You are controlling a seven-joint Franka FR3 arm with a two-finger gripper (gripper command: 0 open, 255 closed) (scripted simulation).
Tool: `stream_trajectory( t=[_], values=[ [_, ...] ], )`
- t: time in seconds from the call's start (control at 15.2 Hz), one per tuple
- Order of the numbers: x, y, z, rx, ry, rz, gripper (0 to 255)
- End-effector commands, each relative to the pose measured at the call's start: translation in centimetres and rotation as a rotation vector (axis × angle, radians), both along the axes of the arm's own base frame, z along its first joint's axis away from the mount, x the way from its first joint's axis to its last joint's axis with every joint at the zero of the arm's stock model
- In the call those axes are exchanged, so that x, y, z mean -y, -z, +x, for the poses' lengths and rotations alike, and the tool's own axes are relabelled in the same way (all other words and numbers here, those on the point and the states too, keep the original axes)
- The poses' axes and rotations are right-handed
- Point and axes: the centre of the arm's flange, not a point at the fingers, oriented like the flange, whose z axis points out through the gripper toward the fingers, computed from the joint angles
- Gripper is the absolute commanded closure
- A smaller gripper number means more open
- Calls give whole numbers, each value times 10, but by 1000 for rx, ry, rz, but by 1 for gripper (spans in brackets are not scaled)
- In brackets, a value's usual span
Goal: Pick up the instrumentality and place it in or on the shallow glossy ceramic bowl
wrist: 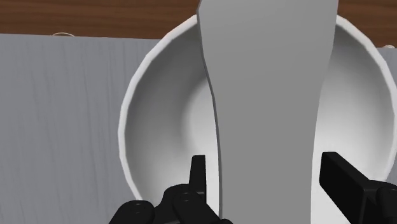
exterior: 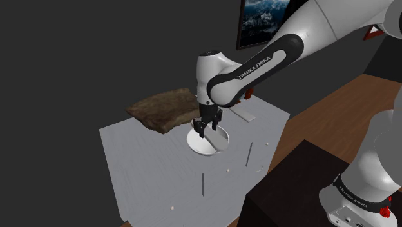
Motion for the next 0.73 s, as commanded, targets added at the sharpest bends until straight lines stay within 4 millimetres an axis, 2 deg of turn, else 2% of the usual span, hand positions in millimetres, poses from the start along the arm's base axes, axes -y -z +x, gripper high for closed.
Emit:
stream_trajectory(
  t=[0.0, 0.07, 0.53, 0.59, 0.66],
  values=[
    [-1, 11, 0, 1, 0, 0, 255],
    [-1, 15, 0, 1, 0, 0, 255],
    [-1, 15, 0, 1, 0, 0, 255],
    [-2, 15, 0, 1, 0, 0, 0],
    [-2, 15, 0, 1, 0, 0, 0]
  ],
)
